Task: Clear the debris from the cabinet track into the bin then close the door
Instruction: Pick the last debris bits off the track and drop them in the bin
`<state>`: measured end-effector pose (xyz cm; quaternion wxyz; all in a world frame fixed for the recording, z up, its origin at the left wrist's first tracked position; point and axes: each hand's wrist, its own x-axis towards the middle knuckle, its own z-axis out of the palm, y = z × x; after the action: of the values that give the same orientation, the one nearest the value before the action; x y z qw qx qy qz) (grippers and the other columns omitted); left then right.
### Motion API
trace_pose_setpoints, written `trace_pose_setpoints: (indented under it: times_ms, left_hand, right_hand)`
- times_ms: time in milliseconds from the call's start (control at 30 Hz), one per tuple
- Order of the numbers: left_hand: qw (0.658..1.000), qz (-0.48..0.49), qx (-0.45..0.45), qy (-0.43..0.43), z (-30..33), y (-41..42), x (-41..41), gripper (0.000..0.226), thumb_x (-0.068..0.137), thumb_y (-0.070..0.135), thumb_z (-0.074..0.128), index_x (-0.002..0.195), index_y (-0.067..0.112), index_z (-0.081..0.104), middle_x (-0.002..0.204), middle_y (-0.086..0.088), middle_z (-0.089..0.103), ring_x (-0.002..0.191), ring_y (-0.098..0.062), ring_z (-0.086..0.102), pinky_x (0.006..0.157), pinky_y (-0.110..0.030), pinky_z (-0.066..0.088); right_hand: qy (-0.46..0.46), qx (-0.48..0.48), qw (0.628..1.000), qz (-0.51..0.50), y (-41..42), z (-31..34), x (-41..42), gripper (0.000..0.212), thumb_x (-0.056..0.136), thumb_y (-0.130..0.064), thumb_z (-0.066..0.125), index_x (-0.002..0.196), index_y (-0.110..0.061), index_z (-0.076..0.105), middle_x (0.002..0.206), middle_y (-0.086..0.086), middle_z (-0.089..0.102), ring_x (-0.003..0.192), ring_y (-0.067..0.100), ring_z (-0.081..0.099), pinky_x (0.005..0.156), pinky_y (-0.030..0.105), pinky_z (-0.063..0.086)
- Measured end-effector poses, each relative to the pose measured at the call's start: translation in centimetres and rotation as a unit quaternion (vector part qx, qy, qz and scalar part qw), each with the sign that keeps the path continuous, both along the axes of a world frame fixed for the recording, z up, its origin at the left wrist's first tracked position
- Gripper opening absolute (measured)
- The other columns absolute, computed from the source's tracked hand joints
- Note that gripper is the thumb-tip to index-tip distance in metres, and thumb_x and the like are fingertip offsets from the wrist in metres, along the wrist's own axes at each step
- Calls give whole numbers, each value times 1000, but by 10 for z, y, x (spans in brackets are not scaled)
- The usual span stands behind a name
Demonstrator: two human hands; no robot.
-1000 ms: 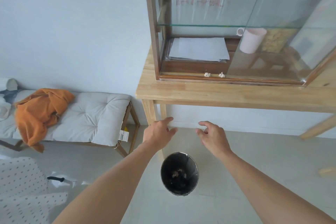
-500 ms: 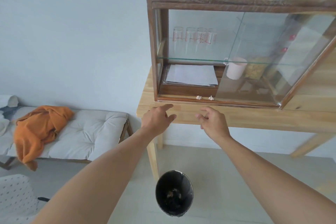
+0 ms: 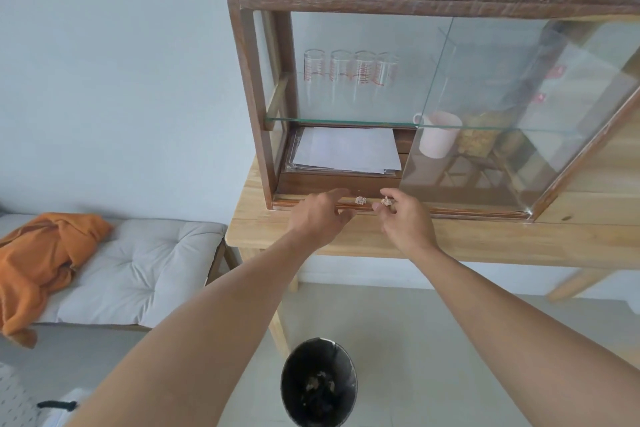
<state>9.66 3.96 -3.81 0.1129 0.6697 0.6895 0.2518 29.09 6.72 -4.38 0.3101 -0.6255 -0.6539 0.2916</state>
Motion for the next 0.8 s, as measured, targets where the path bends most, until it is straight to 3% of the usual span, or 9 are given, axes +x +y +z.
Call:
trace_pose_setpoints:
  times_ms: [200,267,333,433,600,800]
  left_hand:
    - [1000,15,-7,-13,-10,24,20,44,95,58,62,137,43,64,106,6,78,105,-25,70,77,-38,55]
    - [1000,20,-12,-9,-11,27,24,40,97,59,58,131,41,68,106,4,79,105,-27,70,79,-41,58]
    - [1000,25,-10,-10,-12,29,24,31,97,58,57,117,42,74,98,6,79,99,-27,71,77,-41,59]
    - [1000,26,-1,-15,-13,30,23,27,97,55,61,113,42,77,98,8,79,99,-24,71,76,-39,58]
    - [998,22,2,-52,-11,27,22,25,98,52,65,113,38,80,106,10,79,103,-19,70,79,-37,58]
    - [997,8,22,-70,-7,7,14,20,98,46,67,106,33,81,93,6,79,93,-21,71,75,-36,56]
  right_hand:
    - [-147,65,987,15,12,-4,7,44,108,-38,59,151,-29,64,111,9,84,114,38,73,87,44,58]
    - [-196,79,977,14,13,-6,9,41,110,-36,55,149,-27,65,117,11,83,116,41,72,85,44,55]
    - [-224,85,971,15,13,-9,12,34,110,-35,53,139,-27,70,109,12,83,109,42,73,79,44,54]
    - [-219,85,972,11,12,-12,13,25,109,-35,53,122,-28,74,97,10,83,99,42,73,73,42,52]
    - [-162,80,984,-15,10,-10,10,20,107,-33,60,118,-28,75,97,4,84,98,39,73,74,40,52]
    - [-97,75,992,-32,-4,-8,3,16,106,-36,62,109,-29,77,88,1,82,92,33,73,73,39,56]
